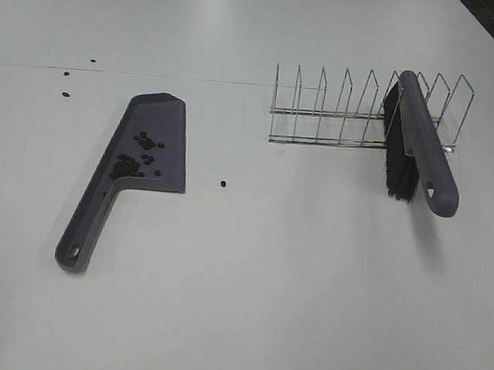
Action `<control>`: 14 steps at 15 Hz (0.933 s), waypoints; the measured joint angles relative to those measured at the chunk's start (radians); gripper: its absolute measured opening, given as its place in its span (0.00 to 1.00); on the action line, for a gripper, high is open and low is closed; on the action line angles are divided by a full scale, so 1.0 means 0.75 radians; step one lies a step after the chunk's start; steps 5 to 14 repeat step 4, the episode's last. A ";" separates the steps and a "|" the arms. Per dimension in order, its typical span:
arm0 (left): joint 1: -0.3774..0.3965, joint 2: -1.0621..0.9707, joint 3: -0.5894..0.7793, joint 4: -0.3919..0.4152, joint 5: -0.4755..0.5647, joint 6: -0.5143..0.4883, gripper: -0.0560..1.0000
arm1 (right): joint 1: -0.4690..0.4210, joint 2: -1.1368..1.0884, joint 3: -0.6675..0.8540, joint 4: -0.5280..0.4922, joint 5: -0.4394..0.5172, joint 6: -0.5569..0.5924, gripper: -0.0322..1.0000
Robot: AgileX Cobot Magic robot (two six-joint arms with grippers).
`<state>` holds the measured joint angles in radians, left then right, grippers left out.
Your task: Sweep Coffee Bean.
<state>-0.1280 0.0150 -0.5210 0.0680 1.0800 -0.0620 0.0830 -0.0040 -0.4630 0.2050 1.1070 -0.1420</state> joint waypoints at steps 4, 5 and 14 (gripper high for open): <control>0.008 0.000 0.000 0.000 0.000 0.001 0.87 | 0.000 0.000 0.000 0.000 0.000 0.000 0.63; 0.008 0.000 0.000 0.000 0.000 0.001 0.87 | 0.000 0.000 0.000 0.000 0.000 0.000 0.63; 0.008 0.000 0.000 0.000 0.000 0.001 0.87 | 0.000 0.000 0.000 0.000 0.000 0.000 0.63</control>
